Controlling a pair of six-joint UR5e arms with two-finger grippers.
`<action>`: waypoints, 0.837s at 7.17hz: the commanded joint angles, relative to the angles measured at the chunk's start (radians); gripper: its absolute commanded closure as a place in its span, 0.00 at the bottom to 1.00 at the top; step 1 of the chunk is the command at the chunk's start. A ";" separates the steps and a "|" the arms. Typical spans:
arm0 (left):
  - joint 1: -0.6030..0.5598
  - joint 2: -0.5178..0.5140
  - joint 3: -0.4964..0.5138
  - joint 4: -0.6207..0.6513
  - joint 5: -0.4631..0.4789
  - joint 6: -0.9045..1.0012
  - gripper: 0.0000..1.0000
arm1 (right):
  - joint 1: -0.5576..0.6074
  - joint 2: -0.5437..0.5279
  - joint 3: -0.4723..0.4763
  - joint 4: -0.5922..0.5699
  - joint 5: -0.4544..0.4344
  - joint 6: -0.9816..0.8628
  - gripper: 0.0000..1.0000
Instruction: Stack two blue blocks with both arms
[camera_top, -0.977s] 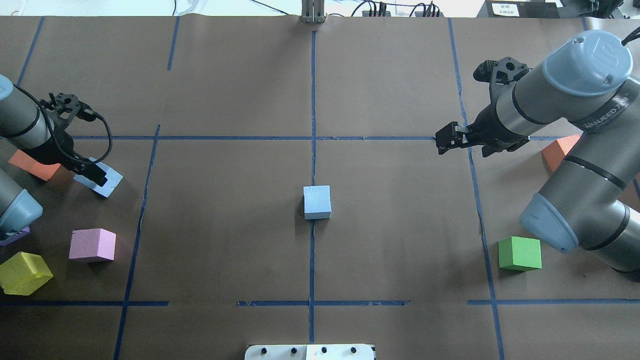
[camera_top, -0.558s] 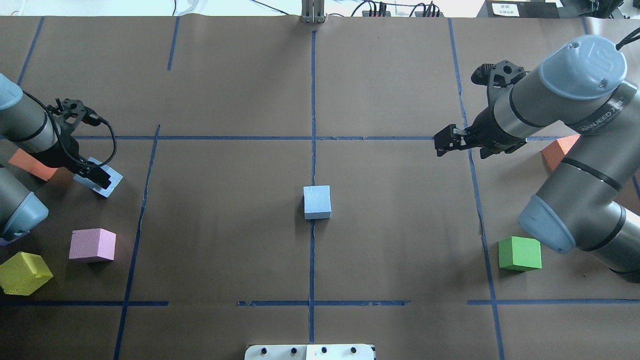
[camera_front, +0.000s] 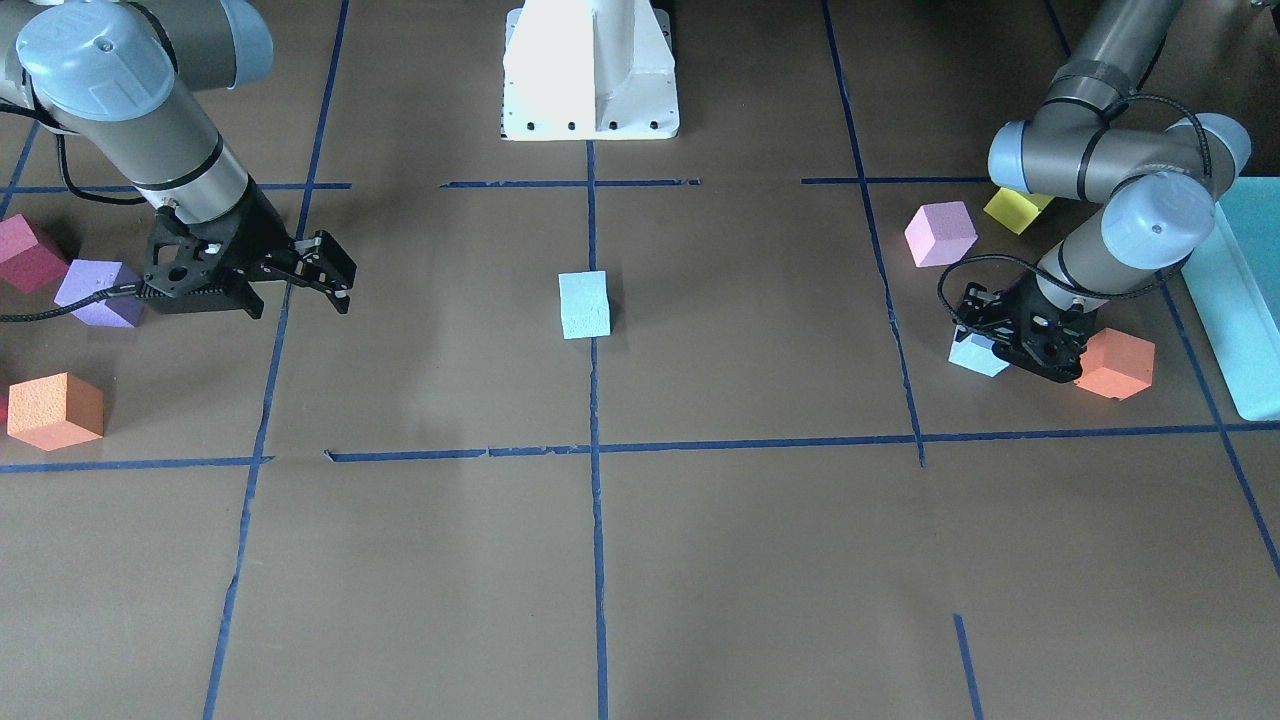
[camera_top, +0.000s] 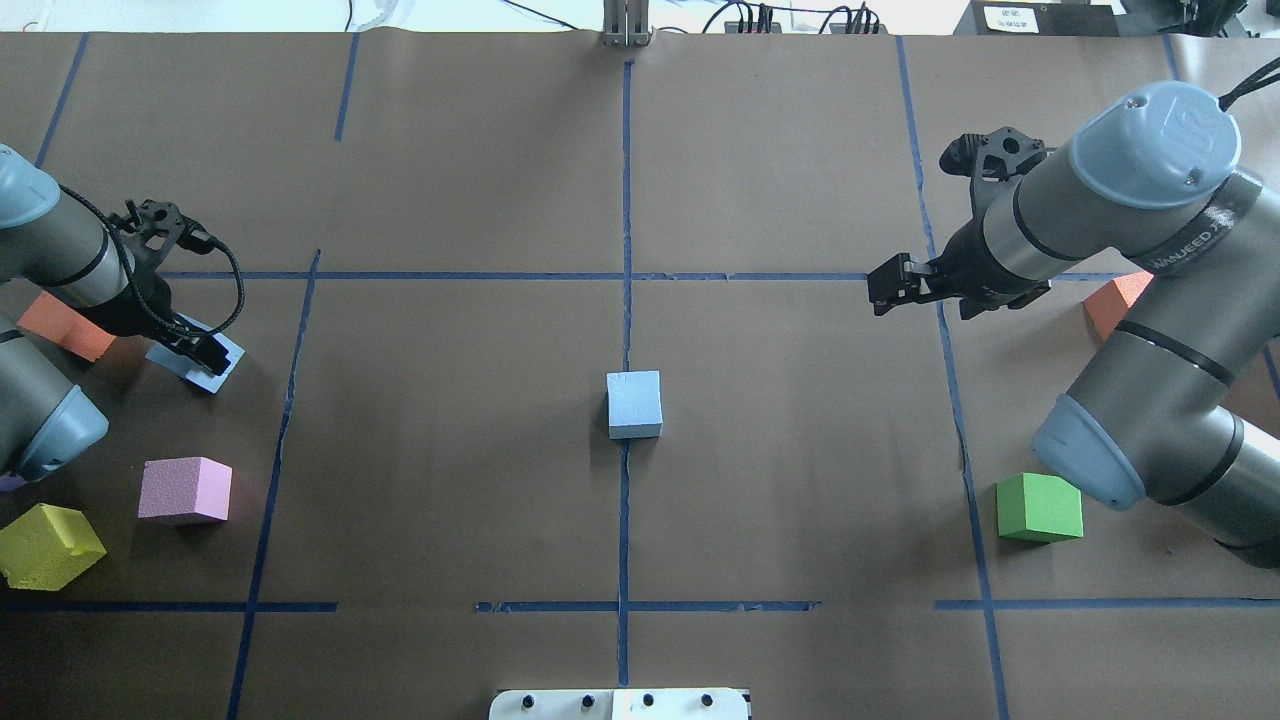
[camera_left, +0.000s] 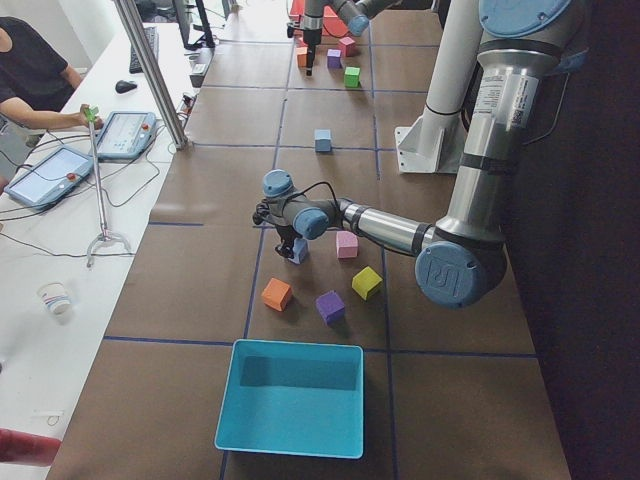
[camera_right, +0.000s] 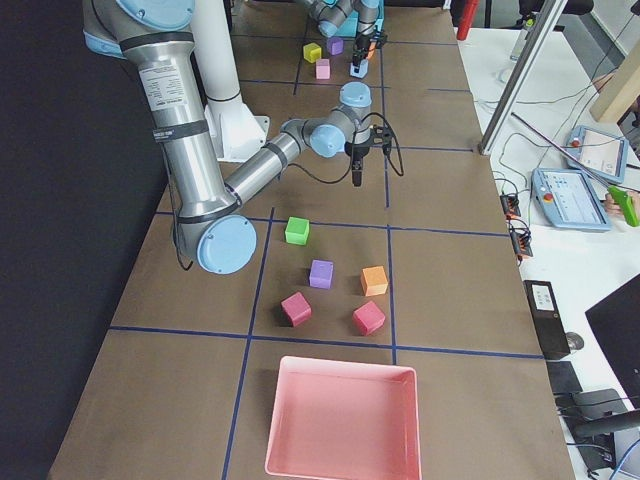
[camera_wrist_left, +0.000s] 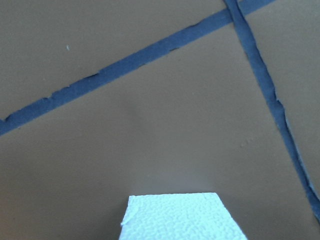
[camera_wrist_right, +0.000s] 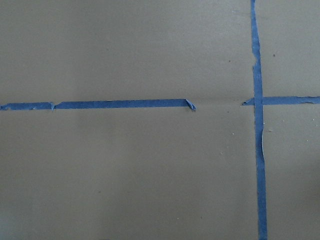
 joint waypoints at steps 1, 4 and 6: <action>0.054 -0.093 -0.138 0.089 0.093 -0.255 0.89 | 0.004 -0.020 0.025 0.000 0.001 -0.002 0.00; 0.331 -0.495 -0.237 0.631 0.249 -0.576 0.89 | 0.017 -0.109 0.048 0.074 -0.001 -0.002 0.00; 0.387 -0.678 -0.059 0.627 0.268 -0.673 0.89 | 0.033 -0.138 0.049 0.094 0.001 -0.003 0.00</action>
